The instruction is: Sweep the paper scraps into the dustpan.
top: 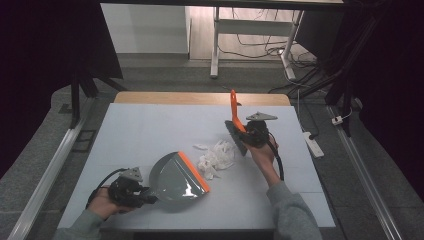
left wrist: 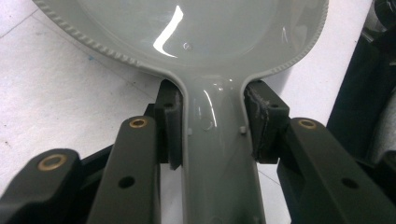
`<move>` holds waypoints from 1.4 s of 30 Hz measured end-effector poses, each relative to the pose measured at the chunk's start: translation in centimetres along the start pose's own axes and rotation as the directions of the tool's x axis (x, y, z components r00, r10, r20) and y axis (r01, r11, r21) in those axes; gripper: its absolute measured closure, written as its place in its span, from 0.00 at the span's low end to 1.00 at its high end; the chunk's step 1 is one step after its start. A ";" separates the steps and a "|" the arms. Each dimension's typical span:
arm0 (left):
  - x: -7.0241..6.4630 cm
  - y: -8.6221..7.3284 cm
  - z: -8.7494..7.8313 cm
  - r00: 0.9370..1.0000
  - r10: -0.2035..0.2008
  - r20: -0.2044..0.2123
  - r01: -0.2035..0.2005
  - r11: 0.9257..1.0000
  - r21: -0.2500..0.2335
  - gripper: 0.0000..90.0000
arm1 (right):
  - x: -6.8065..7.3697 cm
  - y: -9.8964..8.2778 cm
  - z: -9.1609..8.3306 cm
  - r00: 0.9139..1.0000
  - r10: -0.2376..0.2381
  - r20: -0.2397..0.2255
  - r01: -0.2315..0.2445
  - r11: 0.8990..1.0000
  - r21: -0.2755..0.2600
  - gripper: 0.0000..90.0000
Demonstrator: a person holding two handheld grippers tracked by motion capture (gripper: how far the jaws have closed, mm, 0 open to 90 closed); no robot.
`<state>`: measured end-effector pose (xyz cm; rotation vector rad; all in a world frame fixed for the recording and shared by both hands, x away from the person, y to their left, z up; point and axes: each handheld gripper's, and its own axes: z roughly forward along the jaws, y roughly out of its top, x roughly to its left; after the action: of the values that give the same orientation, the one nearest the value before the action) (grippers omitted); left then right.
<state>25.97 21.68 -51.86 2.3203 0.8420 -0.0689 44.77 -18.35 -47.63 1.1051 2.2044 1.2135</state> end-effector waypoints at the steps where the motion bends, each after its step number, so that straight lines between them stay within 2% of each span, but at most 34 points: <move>1: 0.0 0.0 0.0 1.000 0.000 0.000 0.000 1.000 0.000 0.68 | 0.0 0.0 0.1 1.000 -0.001 -0.001 0.001 1.000 0.001 0.78; 25: 0.3 0.4 1.1 1.000 -0.015 0.014 0.014 1.000 0.019 0.68 | 1.8 0.1 2.1 0.997 -0.012 -0.073 0.014 0.999 0.036 0.78; 35: 0.4 0.5 1.4 0.999 -0.025 0.023 0.025 1.000 0.014 0.68 | 3.7 0.3 2.8 0.993 -0.066 -0.094 0.072 0.996 0.054 0.78; 42: 0.4 0.6 1.5 0.999 -0.030 0.025 0.030 0.999 0.011 0.68 | 5.5 0.3 3.0 0.987 -0.118 -0.111 0.126 0.990 0.068 0.78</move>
<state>26.92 20.69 -52.81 2.3125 0.8663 -0.1156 43.51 -12.37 -48.81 0.9374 2.3772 1.1713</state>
